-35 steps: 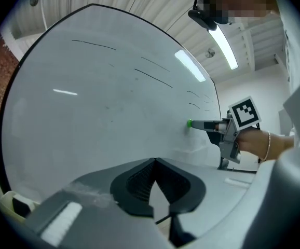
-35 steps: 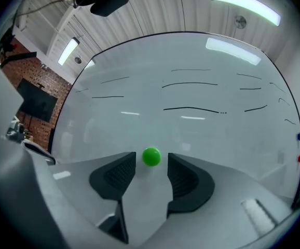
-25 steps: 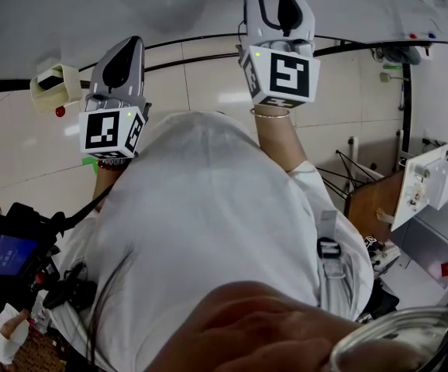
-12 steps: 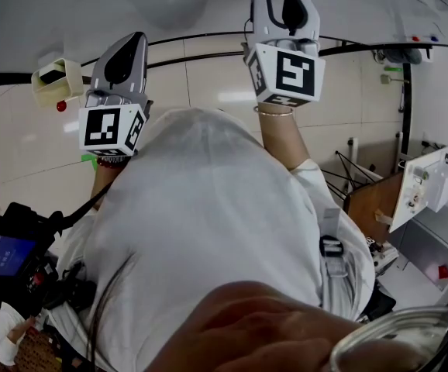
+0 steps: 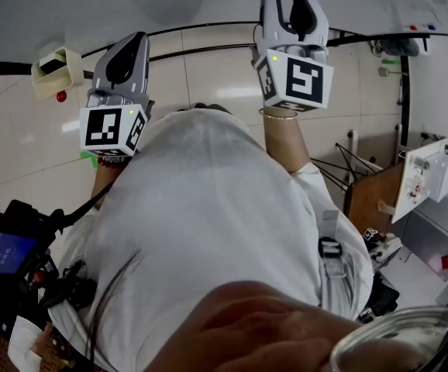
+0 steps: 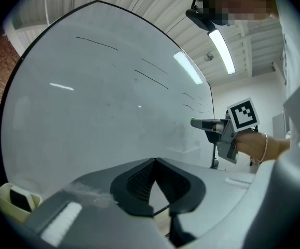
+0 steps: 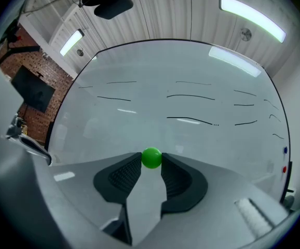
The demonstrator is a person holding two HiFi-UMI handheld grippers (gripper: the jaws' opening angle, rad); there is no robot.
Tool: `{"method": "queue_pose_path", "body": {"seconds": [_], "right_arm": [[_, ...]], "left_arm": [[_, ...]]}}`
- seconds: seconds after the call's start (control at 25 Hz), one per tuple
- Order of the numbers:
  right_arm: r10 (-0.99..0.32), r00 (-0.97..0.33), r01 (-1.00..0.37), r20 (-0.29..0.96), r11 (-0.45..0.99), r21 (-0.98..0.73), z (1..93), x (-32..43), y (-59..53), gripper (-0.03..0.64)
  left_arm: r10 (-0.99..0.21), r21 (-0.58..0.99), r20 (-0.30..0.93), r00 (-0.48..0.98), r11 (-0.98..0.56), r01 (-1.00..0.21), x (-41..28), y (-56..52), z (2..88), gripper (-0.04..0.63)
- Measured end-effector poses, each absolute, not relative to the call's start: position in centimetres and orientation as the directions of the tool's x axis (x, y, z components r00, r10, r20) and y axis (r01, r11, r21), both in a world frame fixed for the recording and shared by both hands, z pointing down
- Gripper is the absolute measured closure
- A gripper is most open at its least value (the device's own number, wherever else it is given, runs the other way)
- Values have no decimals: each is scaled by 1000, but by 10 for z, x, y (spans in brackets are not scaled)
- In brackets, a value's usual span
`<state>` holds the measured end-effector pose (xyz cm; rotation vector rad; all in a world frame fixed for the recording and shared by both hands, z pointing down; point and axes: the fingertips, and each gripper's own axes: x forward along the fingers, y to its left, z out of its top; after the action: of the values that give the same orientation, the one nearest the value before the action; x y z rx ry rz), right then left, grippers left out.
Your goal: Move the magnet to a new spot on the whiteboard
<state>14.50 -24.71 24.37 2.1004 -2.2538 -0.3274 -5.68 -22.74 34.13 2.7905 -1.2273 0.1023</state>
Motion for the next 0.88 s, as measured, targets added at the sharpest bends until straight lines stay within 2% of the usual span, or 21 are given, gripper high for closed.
{"method": "queue_pose_path", "body": {"seconds": [0.32,0.52,0.88], "right_arm": [[-986,-55,-991,-157,34,133,251,136,-216,497],[-982,-63,-991,-177,41,125,254,131,-204,497],[-987,-89,-987,-134,70,142,251,135,-188,497]], "left_arm": [[-676,22,113,728,-731,-682,-49,-220,344,589],[-692,8,93,716,-718,-696,-56,-228,339,589],[-690,61,117,714,-713,-698,-53,-219,345,589]]}}
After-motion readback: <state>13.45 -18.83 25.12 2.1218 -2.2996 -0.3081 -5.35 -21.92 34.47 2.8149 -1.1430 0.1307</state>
